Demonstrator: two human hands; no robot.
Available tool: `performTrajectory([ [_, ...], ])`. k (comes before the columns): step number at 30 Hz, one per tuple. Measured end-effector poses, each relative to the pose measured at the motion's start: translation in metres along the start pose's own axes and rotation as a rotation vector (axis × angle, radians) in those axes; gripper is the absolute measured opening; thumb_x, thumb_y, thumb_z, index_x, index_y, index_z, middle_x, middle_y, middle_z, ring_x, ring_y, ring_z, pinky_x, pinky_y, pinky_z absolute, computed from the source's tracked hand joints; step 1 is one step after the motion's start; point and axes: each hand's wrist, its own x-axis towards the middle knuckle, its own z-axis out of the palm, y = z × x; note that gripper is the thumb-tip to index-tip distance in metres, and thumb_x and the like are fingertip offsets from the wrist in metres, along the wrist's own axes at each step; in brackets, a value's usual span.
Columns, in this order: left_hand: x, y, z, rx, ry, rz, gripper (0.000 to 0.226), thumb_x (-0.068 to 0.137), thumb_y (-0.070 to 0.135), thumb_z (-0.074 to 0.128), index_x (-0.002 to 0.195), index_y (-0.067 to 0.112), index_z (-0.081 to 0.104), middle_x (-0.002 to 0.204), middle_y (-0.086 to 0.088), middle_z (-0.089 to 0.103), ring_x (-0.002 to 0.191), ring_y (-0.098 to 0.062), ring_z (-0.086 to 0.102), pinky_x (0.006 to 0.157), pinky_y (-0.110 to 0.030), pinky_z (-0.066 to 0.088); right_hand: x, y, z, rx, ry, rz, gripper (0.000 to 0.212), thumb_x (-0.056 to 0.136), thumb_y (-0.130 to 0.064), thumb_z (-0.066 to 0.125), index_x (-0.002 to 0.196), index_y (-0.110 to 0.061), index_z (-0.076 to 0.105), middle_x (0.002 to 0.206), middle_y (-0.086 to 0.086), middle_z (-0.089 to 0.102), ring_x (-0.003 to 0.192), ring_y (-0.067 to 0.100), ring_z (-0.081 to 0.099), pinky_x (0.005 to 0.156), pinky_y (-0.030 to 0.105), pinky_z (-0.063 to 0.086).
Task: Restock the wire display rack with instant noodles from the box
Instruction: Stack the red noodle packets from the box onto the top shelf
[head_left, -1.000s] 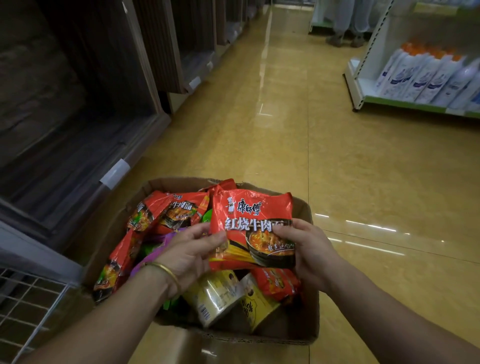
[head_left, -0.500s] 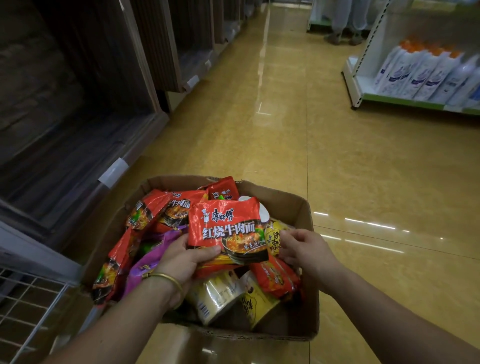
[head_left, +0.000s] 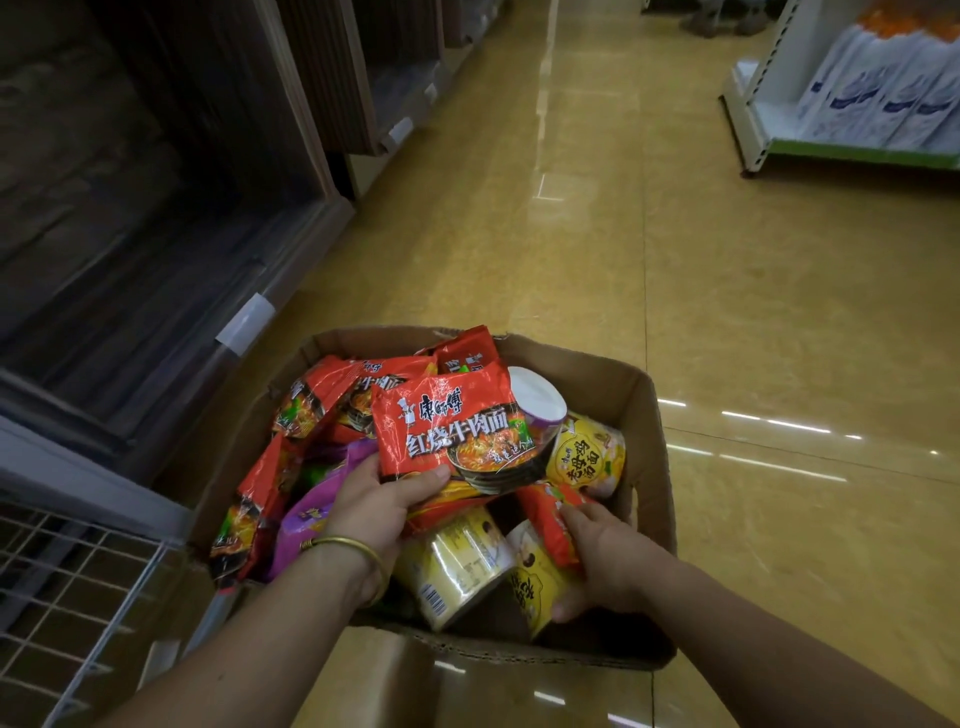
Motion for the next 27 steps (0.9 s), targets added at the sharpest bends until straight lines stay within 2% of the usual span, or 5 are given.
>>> performTrajectory([
  [4,0.001,-0.001,-0.001,-0.004,-0.013,0.004,0.040,0.076,0.007,0.078,0.113,0.014,0.065,0.102,-0.008,0.076,0.095,-0.030,0.072,0.090,-0.051,0.055,0.001,-0.001,0.002,-0.104,0.079,0.044,0.105,0.081,-0.033,0.078,0.158,-0.029,0.007,0.162,0.006,0.023,0.142,0.029,0.036,0.115,0.044,0.036],
  [9,0.000,0.000,0.000,0.004,-0.018,0.006,0.040,0.073,0.008,0.079,0.111,0.014,0.065,0.100,-0.008,0.076,0.093,-0.030,0.073,0.089,-0.050,0.055,-0.001,-0.001,-0.006,0.055,0.253,0.094,0.053,0.093,-0.026,0.060,0.143,-0.021,0.044,0.123,0.004,0.063,0.111,0.022,0.062,0.092,0.034,0.053],
  [15,-0.004,0.007,0.004,-0.063,0.030,0.005,0.036,0.076,0.003,0.077,0.110,0.012,0.066,0.101,-0.011,0.076,0.092,-0.033,0.072,0.084,-0.051,0.057,-0.026,-0.001,-0.042,0.427,0.464,0.012,0.016,0.093,-0.032,0.061,0.108,-0.027,0.063,0.090,-0.006,0.065,0.079,0.008,0.062,0.065,0.022,0.051],
  [22,-0.008,0.038,-0.003,-0.141,0.099,0.075,0.040,0.078,0.004,0.076,0.113,0.020,0.063,0.107,-0.008,0.072,0.096,-0.035,0.069,0.082,-0.058,0.057,-0.057,0.016,-0.081,1.177,0.400,-0.091,0.022,0.095,-0.027,0.063,0.117,-0.023,0.063,0.095,0.002,0.077,0.087,0.023,0.074,0.082,0.044,0.059],
  [27,-0.011,0.048,-0.018,0.010,0.116,0.112,0.036,0.075,0.007,0.079,0.103,0.025,0.068,0.102,-0.006,0.075,0.091,-0.033,0.071,0.082,-0.055,0.057,-0.066,0.019,-0.091,1.490,0.323,-0.091,0.029,0.098,-0.026,0.058,0.124,-0.013,0.059,0.107,0.014,0.075,0.098,0.036,0.072,0.097,0.061,0.050],
])
